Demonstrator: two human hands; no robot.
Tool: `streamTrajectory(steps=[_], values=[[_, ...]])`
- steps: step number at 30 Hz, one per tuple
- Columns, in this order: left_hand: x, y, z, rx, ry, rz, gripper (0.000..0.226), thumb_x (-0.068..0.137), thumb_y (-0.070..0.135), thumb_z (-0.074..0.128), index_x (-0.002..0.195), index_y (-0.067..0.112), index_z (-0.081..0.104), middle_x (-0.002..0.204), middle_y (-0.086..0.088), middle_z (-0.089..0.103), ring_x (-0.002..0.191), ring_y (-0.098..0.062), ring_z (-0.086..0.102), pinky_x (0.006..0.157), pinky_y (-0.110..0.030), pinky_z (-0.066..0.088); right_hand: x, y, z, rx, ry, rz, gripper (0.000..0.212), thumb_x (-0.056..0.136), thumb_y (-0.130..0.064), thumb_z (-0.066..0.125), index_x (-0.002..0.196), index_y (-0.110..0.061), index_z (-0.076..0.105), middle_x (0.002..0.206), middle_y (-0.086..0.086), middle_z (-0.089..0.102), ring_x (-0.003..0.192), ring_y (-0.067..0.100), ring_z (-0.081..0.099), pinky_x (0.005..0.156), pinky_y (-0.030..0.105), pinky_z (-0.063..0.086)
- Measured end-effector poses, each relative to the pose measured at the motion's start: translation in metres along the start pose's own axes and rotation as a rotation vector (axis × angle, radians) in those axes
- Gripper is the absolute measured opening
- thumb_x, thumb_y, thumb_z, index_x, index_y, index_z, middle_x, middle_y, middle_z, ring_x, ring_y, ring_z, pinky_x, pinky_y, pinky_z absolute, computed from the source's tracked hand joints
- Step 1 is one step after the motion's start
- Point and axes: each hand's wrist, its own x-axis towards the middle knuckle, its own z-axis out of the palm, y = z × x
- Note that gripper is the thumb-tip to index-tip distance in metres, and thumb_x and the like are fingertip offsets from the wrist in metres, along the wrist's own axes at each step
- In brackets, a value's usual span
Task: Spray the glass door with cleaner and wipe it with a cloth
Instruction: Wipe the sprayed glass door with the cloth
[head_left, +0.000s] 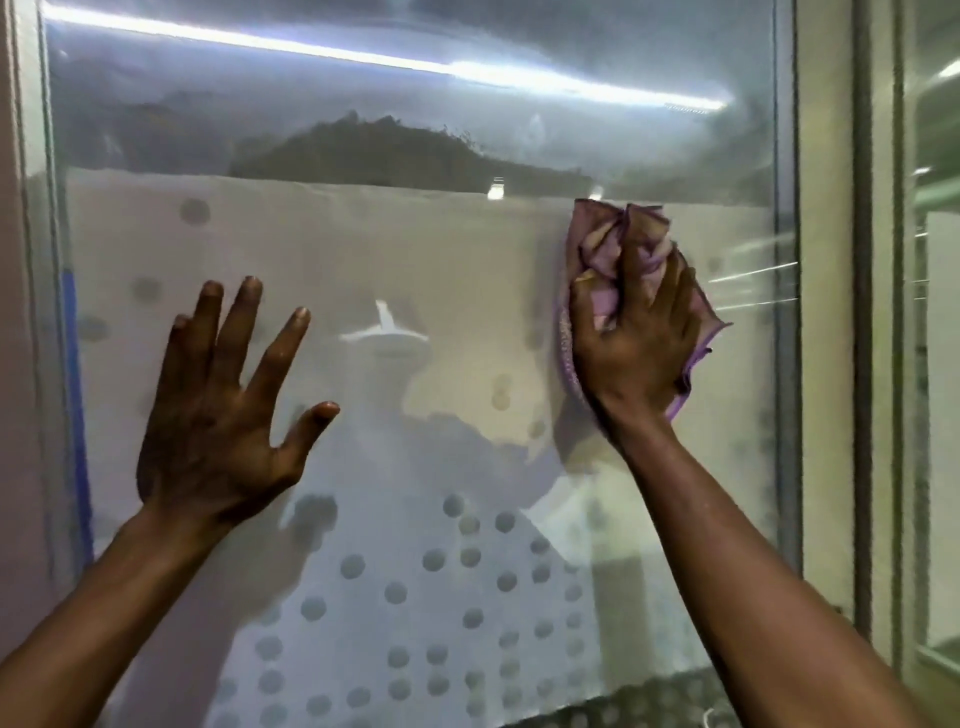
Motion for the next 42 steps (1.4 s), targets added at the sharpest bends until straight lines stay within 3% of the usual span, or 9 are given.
streamTrajectory(steps=[3, 13, 16, 22, 26, 32, 37, 39, 42], values=[[-0.002, 0.007, 0.001, -0.018, -0.009, -0.014, 0.079, 0.092, 0.062, 0.041, 0.158, 0.019, 0.032, 0.171, -0.012, 0.01, 0.16, -0.031, 0.001, 0.129, -0.052, 0.008, -0.061, -0.015, -0.003, 0.014, -0.078, -0.104, 0.067, 0.095, -0.065, 0.046, 0.157, -0.043, 0.03, 0.169, 0.009, 0.025, 0.157, 0.029, 0.019, 0.122, 0.057, 0.023], [-0.021, 0.054, 0.014, 0.016, -0.059, 0.055, 0.074, 0.098, 0.062, 0.037, 0.16, 0.024, 0.024, 0.17, -0.015, 0.012, 0.159, -0.036, 0.007, 0.128, -0.055, 0.01, -0.165, 0.047, -0.025, 0.11, -0.362, -1.081, 0.06, 0.088, -0.064, 0.061, 0.144, -0.042, 0.054, 0.16, 0.008, 0.041, 0.153, 0.036, 0.03, 0.118, 0.068, 0.026], [-0.023, 0.053, 0.013, 0.001, -0.044, 0.023, 0.073, 0.098, 0.06, 0.038, 0.16, 0.023, 0.024, 0.17, -0.015, 0.011, 0.159, -0.036, 0.006, 0.129, -0.054, 0.008, -0.135, 0.07, -0.025, 0.071, -0.248, -0.873, 0.06, 0.084, -0.061, 0.066, 0.138, -0.037, 0.061, 0.158, 0.014, 0.042, 0.15, 0.041, 0.034, 0.121, 0.064, 0.022], [-0.024, 0.062, 0.016, -0.001, -0.051, -0.006, 0.074, 0.098, 0.059, 0.037, 0.161, 0.026, 0.018, 0.171, -0.014, 0.006, 0.159, -0.034, 0.002, 0.129, -0.053, 0.004, -0.119, 0.114, -0.02, -0.06, -0.049, 0.138, 0.067, 0.096, -0.066, 0.045, 0.155, -0.033, 0.039, 0.165, 0.012, 0.032, 0.154, 0.032, 0.027, 0.121, 0.055, 0.027], [-0.024, 0.064, 0.018, -0.02, -0.068, -0.039, 0.074, 0.098, 0.06, 0.038, 0.161, 0.028, 0.016, 0.171, -0.013, 0.004, 0.159, -0.033, 0.0, 0.129, -0.053, 0.005, -0.153, 0.074, -0.012, -0.098, -0.009, 0.357, 0.067, 0.098, -0.066, 0.039, 0.155, -0.03, 0.04, 0.164, 0.017, 0.032, 0.153, 0.037, 0.028, 0.12, 0.055, 0.027], [-0.023, 0.066, 0.017, -0.037, -0.065, -0.064, 0.073, 0.099, 0.06, 0.037, 0.162, 0.029, 0.015, 0.171, -0.016, 0.005, 0.158, -0.038, 0.001, 0.129, -0.054, 0.006, -0.242, 0.015, -0.022, 0.048, -0.254, -0.436, 0.063, 0.089, -0.067, 0.056, 0.146, -0.044, 0.048, 0.162, 0.014, 0.038, 0.154, 0.04, 0.026, 0.121, 0.064, 0.021], [-0.024, 0.065, 0.011, -0.034, -0.025, -0.131, 0.072, 0.1, 0.059, 0.038, 0.161, 0.029, 0.016, 0.17, -0.019, 0.008, 0.156, -0.045, 0.005, 0.128, -0.056, 0.007, -0.251, 0.06, -0.026, 0.142, -0.403, -1.191, 0.057, 0.091, -0.065, 0.058, 0.145, -0.046, 0.051, 0.16, 0.005, 0.043, 0.153, 0.034, 0.03, 0.12, 0.064, 0.024], [-0.024, 0.065, 0.01, -0.032, -0.034, -0.122, 0.072, 0.1, 0.059, 0.037, 0.161, 0.029, 0.015, 0.169, -0.019, 0.008, 0.156, -0.046, 0.005, 0.128, -0.057, 0.007, -0.234, 0.086, -0.026, 0.095, -0.379, -1.194, 0.059, 0.089, -0.067, 0.06, 0.143, -0.046, 0.052, 0.158, 0.005, 0.045, 0.152, 0.033, 0.034, 0.121, 0.062, 0.023], [-0.023, 0.066, 0.01, -0.033, -0.06, -0.11, 0.073, 0.1, 0.06, 0.037, 0.162, 0.03, 0.013, 0.17, -0.019, 0.006, 0.157, -0.045, 0.004, 0.128, -0.056, 0.006, -0.22, 0.131, -0.028, 0.032, -0.244, -0.801, 0.061, 0.08, -0.062, 0.071, 0.136, -0.039, 0.063, 0.152, 0.017, 0.05, 0.149, 0.038, 0.038, 0.117, 0.067, 0.028]])
